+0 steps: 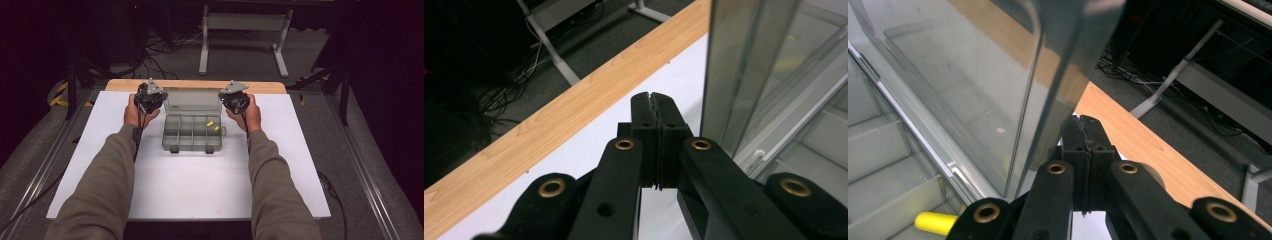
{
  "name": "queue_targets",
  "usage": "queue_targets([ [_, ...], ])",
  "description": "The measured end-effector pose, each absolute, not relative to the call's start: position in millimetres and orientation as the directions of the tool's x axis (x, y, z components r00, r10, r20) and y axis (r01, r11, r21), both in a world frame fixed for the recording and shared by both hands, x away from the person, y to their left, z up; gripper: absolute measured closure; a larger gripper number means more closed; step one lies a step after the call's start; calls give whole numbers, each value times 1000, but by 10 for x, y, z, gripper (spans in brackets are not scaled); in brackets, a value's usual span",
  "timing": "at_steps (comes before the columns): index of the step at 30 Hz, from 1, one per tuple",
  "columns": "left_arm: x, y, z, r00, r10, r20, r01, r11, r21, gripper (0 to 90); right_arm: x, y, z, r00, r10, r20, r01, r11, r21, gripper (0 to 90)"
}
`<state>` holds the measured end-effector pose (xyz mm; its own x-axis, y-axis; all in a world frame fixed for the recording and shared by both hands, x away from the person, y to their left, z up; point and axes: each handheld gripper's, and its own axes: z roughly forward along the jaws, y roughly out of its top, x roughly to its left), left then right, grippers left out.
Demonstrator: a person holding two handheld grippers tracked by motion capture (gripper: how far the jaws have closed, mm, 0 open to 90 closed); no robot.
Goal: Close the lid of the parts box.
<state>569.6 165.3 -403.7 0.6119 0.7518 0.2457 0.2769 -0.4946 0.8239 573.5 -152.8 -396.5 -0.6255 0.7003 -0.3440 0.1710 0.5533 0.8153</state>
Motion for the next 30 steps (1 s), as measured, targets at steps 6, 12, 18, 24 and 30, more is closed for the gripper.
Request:
queue_targets([
  [6,5622,1671,-3987,619,740,263,252,-504,826,891,5685,-1537,-3897,-630,700,-336,160,540,826,900],
  [12,5584,1669,-3952,626,734,264,249,-508,825,894,5642,-1536,-3858,-633,700,-331,154,533,832,900],
  [18,5546,1681,-3894,628,729,272,233,-510,828,894,5604,-1522,-3812,-630,698,-341,144,536,832,900],
  [24,5525,1689,-3872,637,721,273,233,-518,823,893,5564,-1519,-3793,-628,702,-336,143,528,837,900],
  [30,5463,1693,-3821,645,702,302,217,-547,808,893,5514,-1523,-3771,-631,696,-344,134,534,835,900],
])
